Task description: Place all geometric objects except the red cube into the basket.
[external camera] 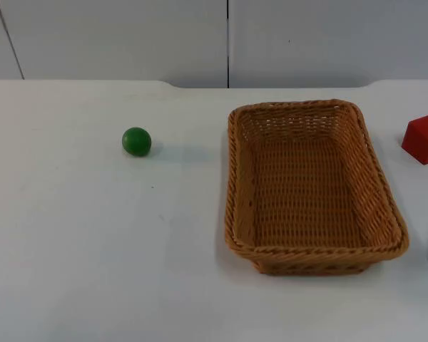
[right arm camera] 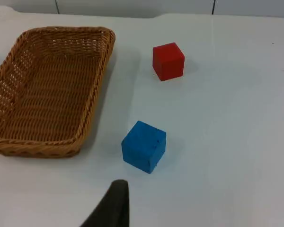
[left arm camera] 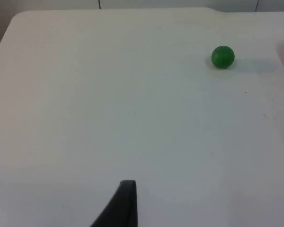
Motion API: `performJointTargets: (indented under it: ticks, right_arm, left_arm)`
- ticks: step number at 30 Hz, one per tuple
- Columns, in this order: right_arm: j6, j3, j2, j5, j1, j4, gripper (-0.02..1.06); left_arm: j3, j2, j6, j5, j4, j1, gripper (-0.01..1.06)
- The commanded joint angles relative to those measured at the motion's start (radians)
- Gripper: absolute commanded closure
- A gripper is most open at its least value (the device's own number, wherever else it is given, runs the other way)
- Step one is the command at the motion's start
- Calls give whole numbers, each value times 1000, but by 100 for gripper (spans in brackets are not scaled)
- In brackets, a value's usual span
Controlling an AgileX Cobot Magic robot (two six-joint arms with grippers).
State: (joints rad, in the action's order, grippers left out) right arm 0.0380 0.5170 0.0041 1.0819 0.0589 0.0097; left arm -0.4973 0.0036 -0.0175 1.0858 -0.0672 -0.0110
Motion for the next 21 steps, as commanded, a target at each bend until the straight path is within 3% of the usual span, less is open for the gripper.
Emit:
performJointTargets:
  ticks: [1,10,21]
  right_arm:
    - [-1,18,-4,-27,-7,17,-1]
    - [-1,148,283,-173,-7,44,-1]
    - [-1,263,710,-273,-7,46,-1]
  left_arm:
    - [-1,-4,7,-19,-9,-2,0]
    - [-102,270,2,-104,-54,-2,0]
    - [-189,651,-4,-188,-54,-2,0]
